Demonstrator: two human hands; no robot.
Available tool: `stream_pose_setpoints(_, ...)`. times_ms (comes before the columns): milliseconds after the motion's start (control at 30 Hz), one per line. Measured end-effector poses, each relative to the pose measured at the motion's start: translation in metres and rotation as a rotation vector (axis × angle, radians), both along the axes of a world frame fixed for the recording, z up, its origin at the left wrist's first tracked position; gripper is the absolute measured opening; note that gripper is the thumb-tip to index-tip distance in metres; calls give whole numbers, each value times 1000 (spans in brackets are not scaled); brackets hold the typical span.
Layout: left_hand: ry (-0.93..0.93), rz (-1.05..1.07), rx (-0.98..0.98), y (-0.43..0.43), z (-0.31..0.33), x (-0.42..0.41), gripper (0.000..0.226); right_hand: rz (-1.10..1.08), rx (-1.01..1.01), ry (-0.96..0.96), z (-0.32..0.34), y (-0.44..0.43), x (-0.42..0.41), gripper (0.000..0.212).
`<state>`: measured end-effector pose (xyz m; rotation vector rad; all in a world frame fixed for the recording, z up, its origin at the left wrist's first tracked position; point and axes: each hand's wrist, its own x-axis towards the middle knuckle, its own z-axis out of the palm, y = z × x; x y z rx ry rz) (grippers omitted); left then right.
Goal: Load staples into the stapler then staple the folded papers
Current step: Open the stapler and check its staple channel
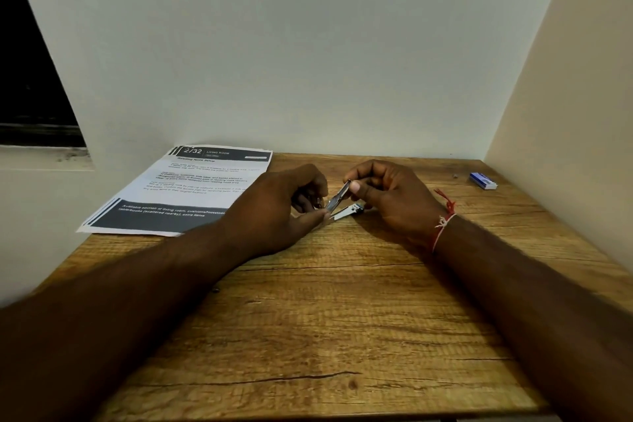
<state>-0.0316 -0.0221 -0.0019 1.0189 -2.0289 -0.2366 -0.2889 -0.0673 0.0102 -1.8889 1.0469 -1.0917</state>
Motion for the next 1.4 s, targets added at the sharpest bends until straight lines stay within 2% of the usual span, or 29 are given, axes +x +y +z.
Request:
stream_pose_setpoints(133,-35,29,-5,-1,3,5,17,-49,20,49,0,0,0,5)
stream_pose_setpoints(333,-31,80,95,1,4,9,23,-67,17,164,-3,-3,-1,8)
stream_pose_setpoints(500,-35,83,195,4,6,9,32,-45,41,157,0,-1,-2,9)
stream_pose_setpoints(733,-86,117,126,4,8,7,24,2,45,202,4,10,2,10)
stream_pose_setpoints(933,-93,55,94,1,7,7,25,14,-74,516,8,13,4,20)
stream_pose_setpoints(1167,-101,-28,133,4,6,8,23,-17,-115,577,3,7,4,18)
stream_pose_setpoints(1400,-97,147,130,5,1,-1,54,-2,-136,549,-2,1,2,17)
